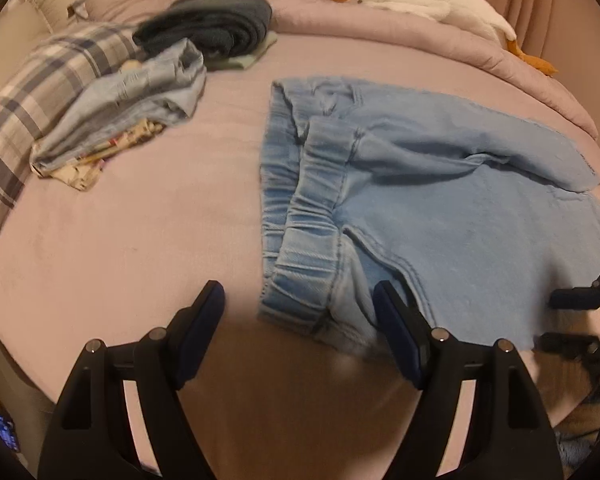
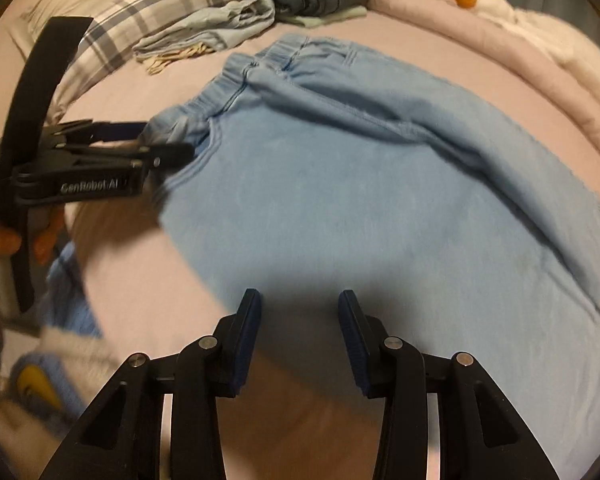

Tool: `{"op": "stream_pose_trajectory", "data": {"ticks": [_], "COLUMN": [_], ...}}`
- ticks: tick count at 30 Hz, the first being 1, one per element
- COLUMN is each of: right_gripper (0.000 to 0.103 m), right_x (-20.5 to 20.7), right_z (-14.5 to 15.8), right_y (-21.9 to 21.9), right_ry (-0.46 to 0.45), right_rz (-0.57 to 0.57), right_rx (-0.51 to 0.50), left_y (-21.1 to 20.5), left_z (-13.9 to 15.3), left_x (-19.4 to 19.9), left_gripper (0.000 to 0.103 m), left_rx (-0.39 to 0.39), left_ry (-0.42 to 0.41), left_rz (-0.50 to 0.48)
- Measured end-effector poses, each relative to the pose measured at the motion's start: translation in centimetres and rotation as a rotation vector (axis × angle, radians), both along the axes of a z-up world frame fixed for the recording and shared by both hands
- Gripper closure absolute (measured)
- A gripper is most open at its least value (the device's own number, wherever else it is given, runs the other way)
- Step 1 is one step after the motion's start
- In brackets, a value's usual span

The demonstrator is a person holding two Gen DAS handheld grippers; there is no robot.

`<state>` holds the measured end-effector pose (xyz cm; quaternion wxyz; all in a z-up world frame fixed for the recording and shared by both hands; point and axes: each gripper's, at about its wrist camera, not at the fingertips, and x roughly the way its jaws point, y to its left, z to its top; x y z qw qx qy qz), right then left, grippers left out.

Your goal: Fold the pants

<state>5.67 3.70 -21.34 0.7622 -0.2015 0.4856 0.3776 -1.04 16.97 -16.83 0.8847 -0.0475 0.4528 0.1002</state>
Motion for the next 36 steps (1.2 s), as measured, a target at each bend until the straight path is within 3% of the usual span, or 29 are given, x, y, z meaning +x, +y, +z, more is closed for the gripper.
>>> {"op": "stream_pose_trajectory", "data": {"ticks": [3, 7, 10, 13, 16, 19, 27, 32, 36], "right_gripper": [0.060, 0.060, 0.060, 0.060, 0.060, 0.060, 0.054, 0.054, 0.053], "right_x": [0.4, 2.4, 3.3, 2.6, 2.1, 3.2, 8.9, 12.9, 17.6], "right_z": [1.0, 2.7, 1.5, -1.1, -0.7, 0.0, 3.1, 4.0, 3.0], "right_y": [-2.1, -4.4, -4.1, -3.8, -4.3, -5.2, -6.5, -7.3, -6.8], "right_ry": [0.048, -0.059, -0.073, -0.051, -0.047, -0.007, -0.067, -0.122, -0.126], "right_rz": [-0.019, -0.140, -0.195, -0.152, -0.118, -0.122, -0.177, -0.179, -0.191], "right_rx": [0.065, 0.131, 0.078, -0.038, -0.029, -0.013, 0.125, 0.165, 0.159], "left_y": [-0.6, -3.0, -4.7, -5.8, -6.3, -4.9, 0.3, 4.7, 6.8], "left_z": [1.8, 2.2, -0.1, -1.4, -0.9, 0.2, 3.5, 3.3, 1.9], "left_x": [-0.1, 1.7, 2.8, 2.6, 2.1, 2.7, 8.7, 13.8, 17.2], "left_gripper": [0.027, 0.027, 0.027, 0.027, 0.027, 0.027, 0.027, 0.027, 0.027], "left_rx": [0.006, 0.006, 0.024, 0.162, 0.200, 0.133, 0.025, -0.063, -0.127], "left_ry": [-0.054, -0.074, 0.005, 0.035, 0.034, 0.032, -0.069, -0.044, 0.002], "left_rz": [-0.004, -0.075, -0.115, -0.158, -0.196, -0.186, -0.060, 0.031, 0.051]}}
